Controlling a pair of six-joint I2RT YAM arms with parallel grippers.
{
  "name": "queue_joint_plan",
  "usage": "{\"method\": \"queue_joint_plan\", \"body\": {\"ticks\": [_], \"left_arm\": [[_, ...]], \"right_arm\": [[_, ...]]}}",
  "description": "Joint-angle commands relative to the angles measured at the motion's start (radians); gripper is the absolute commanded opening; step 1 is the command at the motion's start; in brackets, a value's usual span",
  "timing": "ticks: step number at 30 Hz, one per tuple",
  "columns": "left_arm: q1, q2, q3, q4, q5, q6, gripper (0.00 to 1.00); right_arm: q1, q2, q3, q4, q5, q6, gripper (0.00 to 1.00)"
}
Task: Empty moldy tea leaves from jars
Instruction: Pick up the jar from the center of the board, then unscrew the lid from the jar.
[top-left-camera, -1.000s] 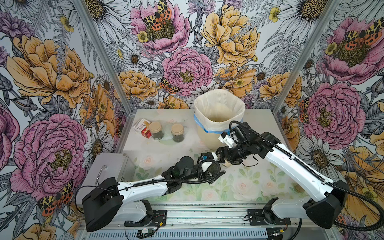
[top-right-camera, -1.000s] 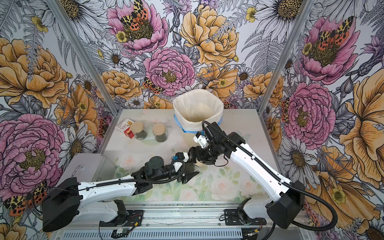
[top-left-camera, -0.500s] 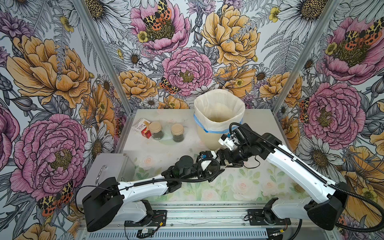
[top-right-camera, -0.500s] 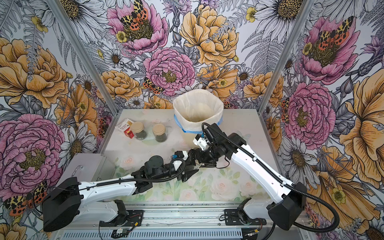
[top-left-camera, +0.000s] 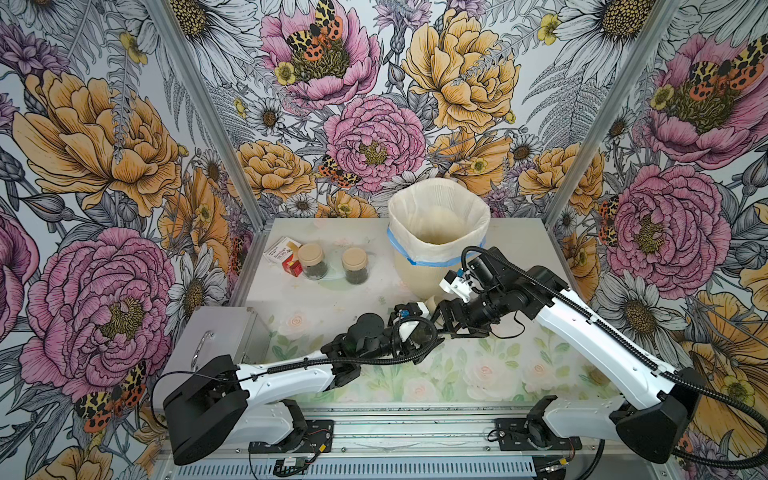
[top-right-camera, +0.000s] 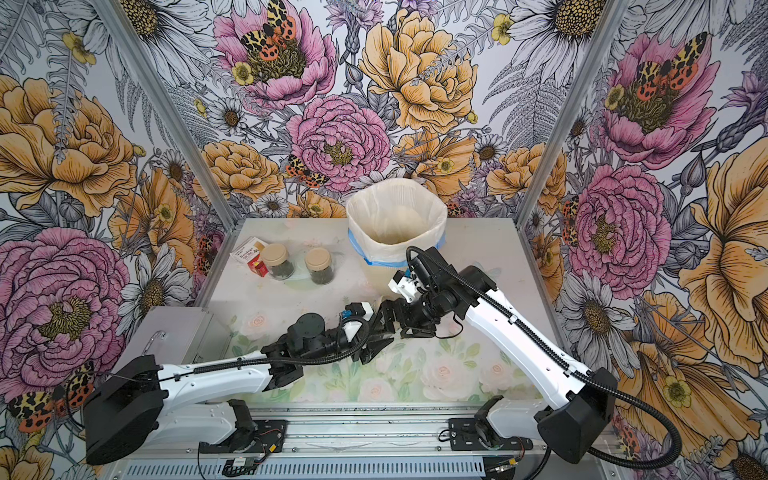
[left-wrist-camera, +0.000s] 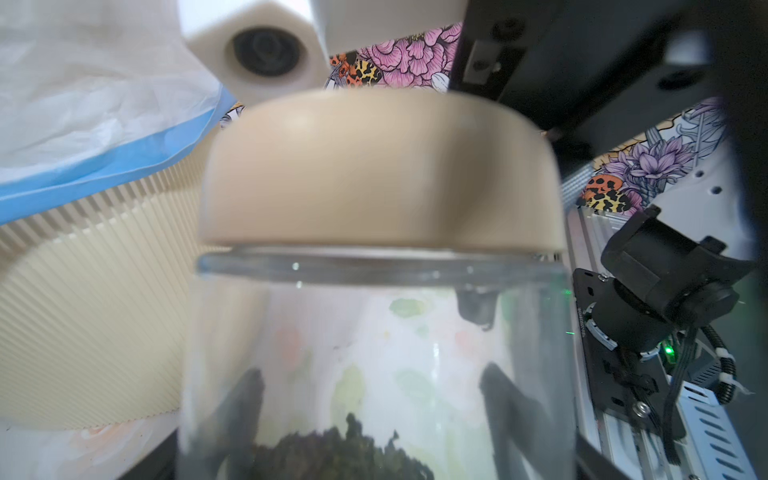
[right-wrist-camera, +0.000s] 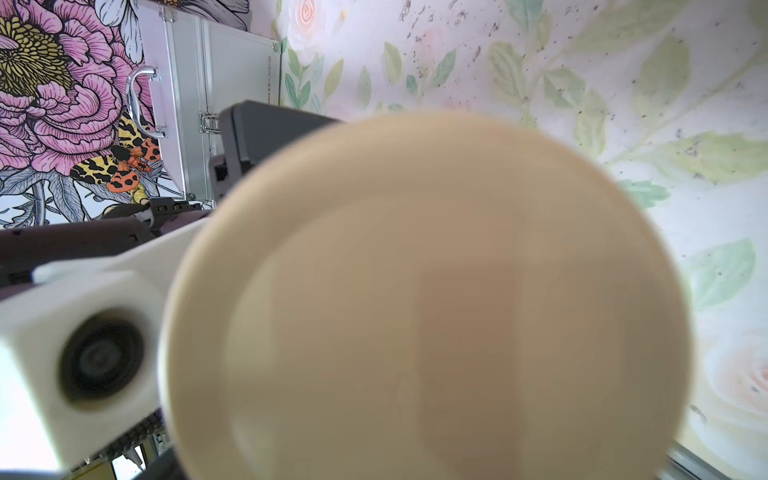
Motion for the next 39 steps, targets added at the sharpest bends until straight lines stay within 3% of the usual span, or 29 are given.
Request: {"method": "queue_joint_plan", "body": {"ticks": [1, 13, 28, 39], "left_arm": [[0.013, -0.053, 0.002, 0.114, -0.023, -0.002, 0.51], [-0.027, -0.137, -0.006, 0.027, -0.056, 0.036, 0.51], [-0.044, -0.225, -0.03, -0.052, -0.174, 0.203, 0.53], [-0.005, -0.13, 0.013, 0.024, -0.162, 0.249, 0.53]], "right_arm": [[-0.008, -0.034, 0.031, -0.037, -0.017, -0.035, 1.0], [-0.068, -0.058, 0.16, -0.246, -0.049, -0.118, 1.0], [-0.165, -0.009, 0.267, -0.193, -0.178, 0.147, 0.97], [-0.174, 0.151, 0.373, -0.254, -0.078, 0.219, 1.0]]}}
